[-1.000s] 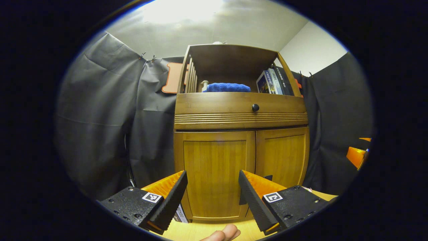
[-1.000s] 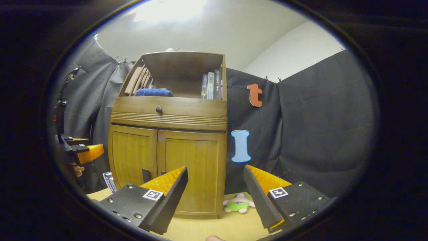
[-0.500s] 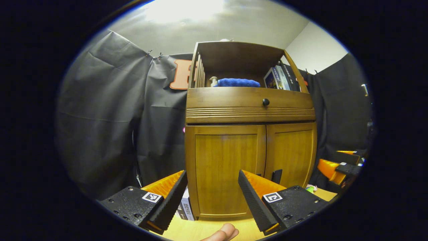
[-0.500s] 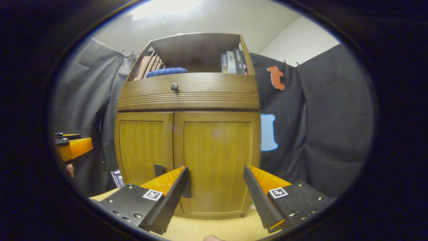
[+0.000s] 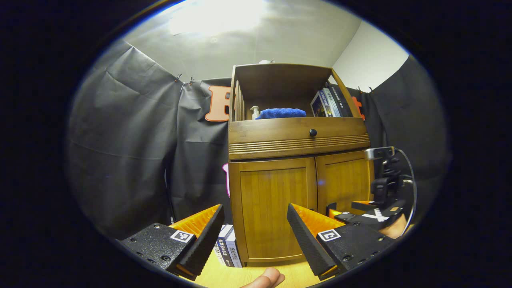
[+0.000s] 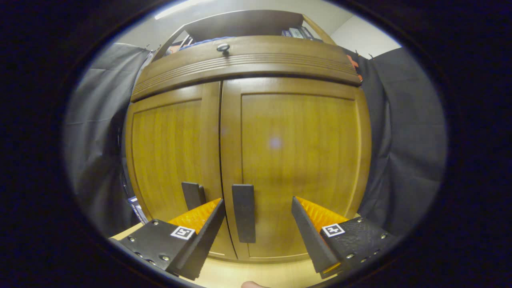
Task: Open the right door of the double-door shoe cabinet with the right hand, and open the left door with the left hand.
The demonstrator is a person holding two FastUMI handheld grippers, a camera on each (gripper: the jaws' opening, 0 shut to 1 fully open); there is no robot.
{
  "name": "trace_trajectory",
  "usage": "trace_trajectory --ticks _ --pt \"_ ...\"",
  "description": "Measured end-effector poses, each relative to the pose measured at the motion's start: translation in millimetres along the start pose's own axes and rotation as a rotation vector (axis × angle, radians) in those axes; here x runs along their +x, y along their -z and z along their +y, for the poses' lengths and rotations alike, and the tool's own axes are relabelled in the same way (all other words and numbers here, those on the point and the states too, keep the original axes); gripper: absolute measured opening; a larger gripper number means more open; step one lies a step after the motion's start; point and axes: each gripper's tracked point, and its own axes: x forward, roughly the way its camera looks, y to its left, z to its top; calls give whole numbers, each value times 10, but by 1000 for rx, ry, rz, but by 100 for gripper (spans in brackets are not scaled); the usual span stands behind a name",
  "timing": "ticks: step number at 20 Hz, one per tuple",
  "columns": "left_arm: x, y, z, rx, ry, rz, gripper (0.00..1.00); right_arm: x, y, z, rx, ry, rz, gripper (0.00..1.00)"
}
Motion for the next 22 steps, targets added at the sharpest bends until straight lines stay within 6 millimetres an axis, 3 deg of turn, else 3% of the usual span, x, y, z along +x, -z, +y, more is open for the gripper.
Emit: trace_trajectory --ticks 3,8,10,11,12,14,15,18,22 --pt "25 175 -11 -35 28 43 96 177 130 80 -7 14 20 99" --pt "-14 274 -4 -103 72 59 96 319 163 173 28 -8 24 33" --pt "-28 269 16 -96 71 57 92 335 178 163 13 -18 30 28" --pt "-32 261 27 -94 70 56 91 316 242 163 5 -19 47 36" --pt "-40 250 34 -93 67 52 91 314 253 160 3 -26 52 36" --pt "-45 258 61 -83 55 52 90 258 210 164 0 -59 47 25" --pt "-40 269 69 -80 50 57 90 209 188 166 13 -77 42 29" --pt "-37 294 72 -83 42 68 91 78 175 164 42 -97 54 20" --pt "-10 336 60 -68 24 82 90 -144 176 119 40 -130 42 29"
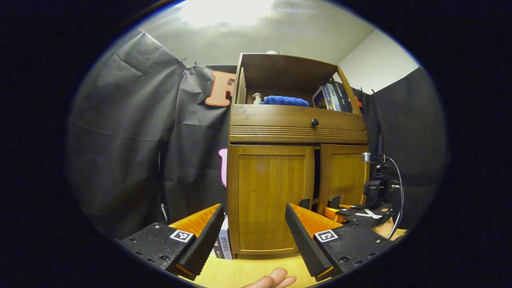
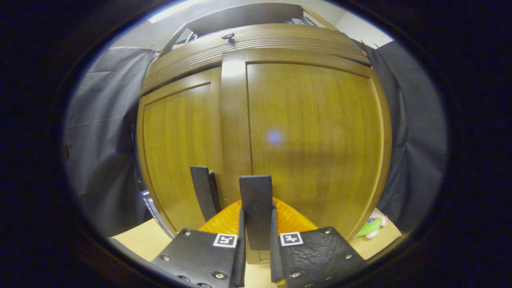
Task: Open the right door of the double-door shoe cabinet with the right hand, and open the left door with the left hand.
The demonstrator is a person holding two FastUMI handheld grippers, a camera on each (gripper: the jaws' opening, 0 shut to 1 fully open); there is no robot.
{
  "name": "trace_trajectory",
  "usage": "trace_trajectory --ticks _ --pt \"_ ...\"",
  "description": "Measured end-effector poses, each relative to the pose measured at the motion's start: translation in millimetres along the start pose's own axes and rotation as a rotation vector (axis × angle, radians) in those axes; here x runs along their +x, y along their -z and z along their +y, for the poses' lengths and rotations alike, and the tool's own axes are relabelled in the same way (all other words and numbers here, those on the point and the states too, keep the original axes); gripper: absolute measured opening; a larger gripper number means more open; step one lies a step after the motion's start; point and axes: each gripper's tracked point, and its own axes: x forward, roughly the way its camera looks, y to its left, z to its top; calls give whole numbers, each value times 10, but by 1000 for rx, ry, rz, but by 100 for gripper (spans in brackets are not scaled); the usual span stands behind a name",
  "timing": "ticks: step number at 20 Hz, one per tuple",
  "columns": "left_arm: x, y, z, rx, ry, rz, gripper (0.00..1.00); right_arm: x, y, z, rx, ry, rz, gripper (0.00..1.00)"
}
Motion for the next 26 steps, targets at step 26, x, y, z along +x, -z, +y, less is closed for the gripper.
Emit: trace_trajectory --ticks 26 --pt "-178 13 -523 -49 25 32 91 -1344 29 -667 36 -60 -14 24"
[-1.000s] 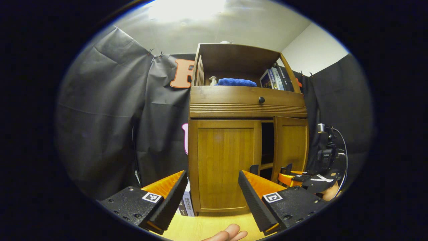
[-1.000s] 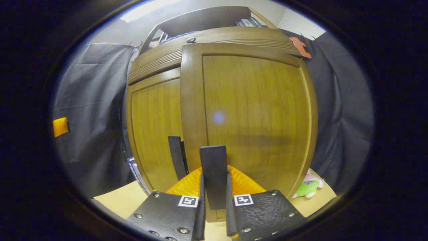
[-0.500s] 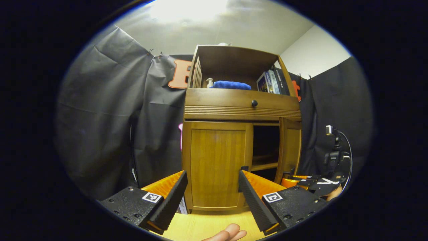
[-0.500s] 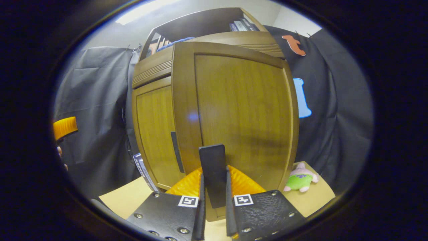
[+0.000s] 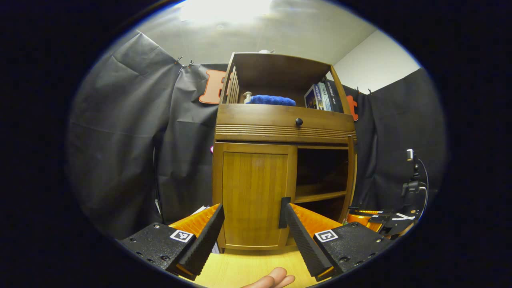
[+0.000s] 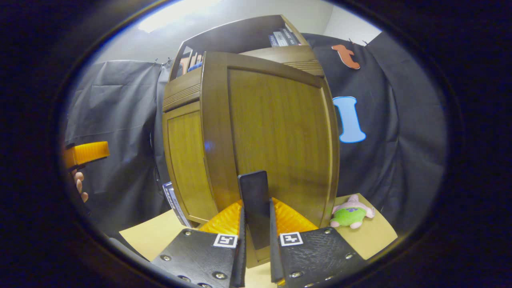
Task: Open the right door of the double-door shoe cabinet with the right hand, and open the left door with the left hand.
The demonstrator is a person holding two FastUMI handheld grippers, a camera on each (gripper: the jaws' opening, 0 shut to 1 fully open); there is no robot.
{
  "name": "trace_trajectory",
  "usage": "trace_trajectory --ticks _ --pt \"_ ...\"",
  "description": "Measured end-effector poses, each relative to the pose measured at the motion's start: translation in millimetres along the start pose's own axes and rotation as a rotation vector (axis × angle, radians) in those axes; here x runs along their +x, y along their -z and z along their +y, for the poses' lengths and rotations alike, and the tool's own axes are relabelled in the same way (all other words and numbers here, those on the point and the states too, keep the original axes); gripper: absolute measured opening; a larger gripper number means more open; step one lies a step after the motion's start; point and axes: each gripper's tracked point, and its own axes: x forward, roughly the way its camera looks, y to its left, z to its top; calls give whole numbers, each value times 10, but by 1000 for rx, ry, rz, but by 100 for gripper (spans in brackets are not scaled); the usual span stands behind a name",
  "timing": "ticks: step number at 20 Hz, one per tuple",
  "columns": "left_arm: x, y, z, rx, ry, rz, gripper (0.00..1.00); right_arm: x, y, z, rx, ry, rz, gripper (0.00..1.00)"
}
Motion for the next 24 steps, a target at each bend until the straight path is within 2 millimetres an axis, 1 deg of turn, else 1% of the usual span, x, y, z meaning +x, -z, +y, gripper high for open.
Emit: trace_trajectory --ticks 2,6,7,8,9,10,11,12,13,14,15,16,17,18,19,20,22,23,24 --pt "5 6 -84 -7 20 8 91 -97 -3 -102 -6 8 -7 24" --pt "7 -13 -181 -10 34 -8 91 -335 -46 -348 -37 60 -19 24" --pt "10 -4 -217 -19 41 -6 95 -386 -56 -423 -42 77 -25 24" --pt "17 7 -243 -31 46 -2 91 -427 -63 -499 -37 96 -36 24" --pt "18 2 -279 -40 51 -2 91 -463 -98 -598 -32 124 -48 24" --pt "19 -2 -313 -44 56 -3 95 -496 -114 -721 -34 163 -55 24" --pt "33 -12 -331 -47 57 -6 91 -537 -117 -868 -33 202 -65 23" --pt "40 -18 -344 -48 57 -10 95 -591 -146 -986 -26 222 -75 23" --pt "63 1 -353 -53 52 -8 93 -685 -115 -1168 -31 265 -79 23" --pt "80 22 -362 -58 52 -4 91 -710 -151 -1235 -3 273 -89 12" --pt "97 51 -379 -62 52 3 95 -674 -155 -1360 18 264 -90 8" --pt "124 86 -397 -62 52 10 95 -647 -163 -1427 36 247 -92 4" --pt "155 117 -412 -54 52 17 91 -670 -161 -1483 45 230 -96 4" --pt "188 160 -425 -39 50 19 95 -689 -155 -1546 46 214 -98 4" --pt "222 187 -431 -25 46 23 95 -698 -176 -1627 44 210 -99 3" --pt "268 217 -456 -8 49 24 90 -717 -201 -1709 42 205 -102 3" --pt "338 289 -517 8 61 33 91 -712 -222 -1779 37 179 -111 4" --pt "387 342 -532 7 66 43 95 -708 -224 -1840 32 164 -116 4" --pt "439 371 -559 4 74 47 91 -725 -250 -1888 24 151 -120 4"
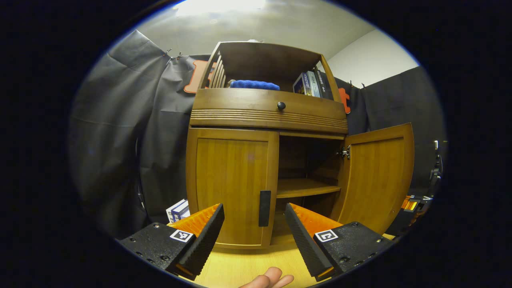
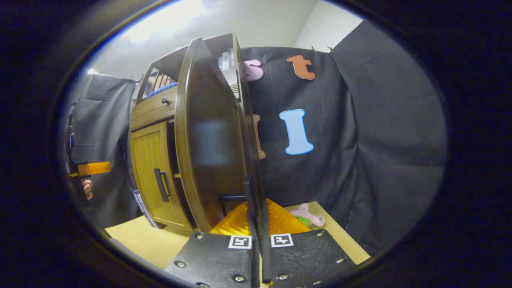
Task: Open the right door of the double-door shoe cabinet with the right hand, and open the left door with the left hand.
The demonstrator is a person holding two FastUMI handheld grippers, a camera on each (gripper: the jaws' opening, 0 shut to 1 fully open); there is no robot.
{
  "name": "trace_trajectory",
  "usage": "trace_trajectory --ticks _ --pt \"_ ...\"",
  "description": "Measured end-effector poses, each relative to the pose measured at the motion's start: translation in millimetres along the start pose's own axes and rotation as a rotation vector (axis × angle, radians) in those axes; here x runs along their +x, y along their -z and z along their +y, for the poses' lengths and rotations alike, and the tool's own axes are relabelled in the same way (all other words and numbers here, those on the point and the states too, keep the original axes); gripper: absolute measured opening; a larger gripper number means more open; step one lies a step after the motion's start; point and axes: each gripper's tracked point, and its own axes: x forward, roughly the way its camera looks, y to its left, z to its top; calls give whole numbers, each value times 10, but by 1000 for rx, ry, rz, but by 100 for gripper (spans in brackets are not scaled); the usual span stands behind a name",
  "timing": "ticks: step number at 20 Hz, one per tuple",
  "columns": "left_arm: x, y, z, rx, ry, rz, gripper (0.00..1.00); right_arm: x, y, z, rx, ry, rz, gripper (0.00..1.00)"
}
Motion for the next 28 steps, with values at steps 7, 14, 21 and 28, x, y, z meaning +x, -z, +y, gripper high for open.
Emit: trace_trajectory --ticks 7,14,21,28 --pt "252 210 61 4 -14 37 91 48 -13 -88 -64 -28 -7 8" --pt "542 376 65 31 -13 54 95 -144 -96 -230 -145 50 -86 30" --pt "1019 529 -121 50 23 71 91 -578 -361 -227 -168 127 -204 83" --pt "1544 661 -192 95 0 65 95 -1014 -484 132 -126 101 -247 88"
